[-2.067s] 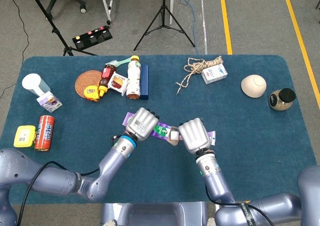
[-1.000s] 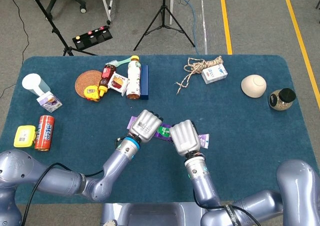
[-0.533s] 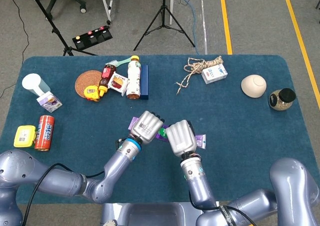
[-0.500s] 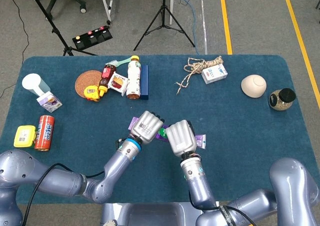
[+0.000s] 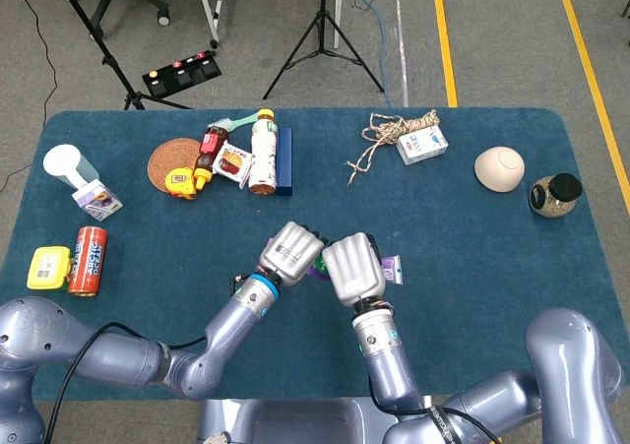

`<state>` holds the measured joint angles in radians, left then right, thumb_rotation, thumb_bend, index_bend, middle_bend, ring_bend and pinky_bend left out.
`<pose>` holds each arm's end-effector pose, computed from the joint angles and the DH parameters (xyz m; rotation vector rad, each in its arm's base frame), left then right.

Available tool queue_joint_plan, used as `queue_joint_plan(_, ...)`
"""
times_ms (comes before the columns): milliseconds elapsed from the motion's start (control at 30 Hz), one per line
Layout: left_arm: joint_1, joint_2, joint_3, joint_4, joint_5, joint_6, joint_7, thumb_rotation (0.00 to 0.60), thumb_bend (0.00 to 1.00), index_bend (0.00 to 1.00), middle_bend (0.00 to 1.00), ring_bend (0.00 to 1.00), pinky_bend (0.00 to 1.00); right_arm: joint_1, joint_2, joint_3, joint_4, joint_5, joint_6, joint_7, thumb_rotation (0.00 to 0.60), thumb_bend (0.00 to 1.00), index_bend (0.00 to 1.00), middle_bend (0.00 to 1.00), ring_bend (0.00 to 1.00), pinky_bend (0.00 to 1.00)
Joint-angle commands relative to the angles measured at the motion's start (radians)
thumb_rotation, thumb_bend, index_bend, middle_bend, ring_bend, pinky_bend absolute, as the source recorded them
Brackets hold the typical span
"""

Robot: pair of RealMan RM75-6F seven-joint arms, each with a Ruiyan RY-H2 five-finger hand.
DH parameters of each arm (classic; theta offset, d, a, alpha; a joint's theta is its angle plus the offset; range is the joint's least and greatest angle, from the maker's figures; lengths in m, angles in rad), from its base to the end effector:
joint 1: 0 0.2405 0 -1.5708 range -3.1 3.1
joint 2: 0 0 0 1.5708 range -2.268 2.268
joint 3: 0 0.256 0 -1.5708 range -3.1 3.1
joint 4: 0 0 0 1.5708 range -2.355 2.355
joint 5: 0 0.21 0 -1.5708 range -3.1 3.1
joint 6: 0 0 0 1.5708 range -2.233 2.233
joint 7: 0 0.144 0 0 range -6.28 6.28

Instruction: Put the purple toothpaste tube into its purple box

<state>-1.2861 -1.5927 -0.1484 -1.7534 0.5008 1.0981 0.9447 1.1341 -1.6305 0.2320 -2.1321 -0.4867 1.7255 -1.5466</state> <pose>0.0126 0.3271 -0.0455 -2.1479 -0.5875 -0.7224 0.0001 -0.2757 0.0206 1.8325 -0.3621 0.4690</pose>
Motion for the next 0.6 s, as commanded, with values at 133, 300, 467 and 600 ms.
queue_joint_plan(133, 0.021, -0.007, -0.007, 0.010, 0.022, -0.016, -0.050, 0.600, 0.24, 0.51, 0.43, 0.43, 0.71, 0.007, -0.007, 0.000, 0.000, -0.026, 0.028, -0.004, 0.600, 0.51, 0.30, 0.50, 0.64, 0.80)
queue_joint_plan(300, 0.032, -0.002, -0.010, 0.023, 0.041, -0.018, -0.072, 0.600, 0.24, 0.51, 0.44, 0.43, 0.71, 0.006, 0.008, -0.002, -0.019, -0.063, 0.061, -0.013, 0.600, 0.46, 0.21, 0.39, 0.58, 0.78)
queue_joint_plan(467, 0.039, 0.002, -0.009, 0.032, 0.067, -0.020, -0.084, 0.600, 0.24, 0.51, 0.44, 0.43, 0.71, -0.004, 0.046, 0.006, -0.063, -0.081, 0.082, -0.010, 0.600, 0.41, 0.15, 0.25, 0.40, 0.62)
queue_joint_plan(600, 0.043, 0.001, -0.008, 0.038, 0.078, -0.020, -0.086, 0.600, 0.24, 0.51, 0.44, 0.43, 0.71, -0.017, 0.086, 0.019, -0.107, -0.078, 0.093, -0.002, 0.600, 0.39, 0.12, 0.19, 0.29, 0.50)
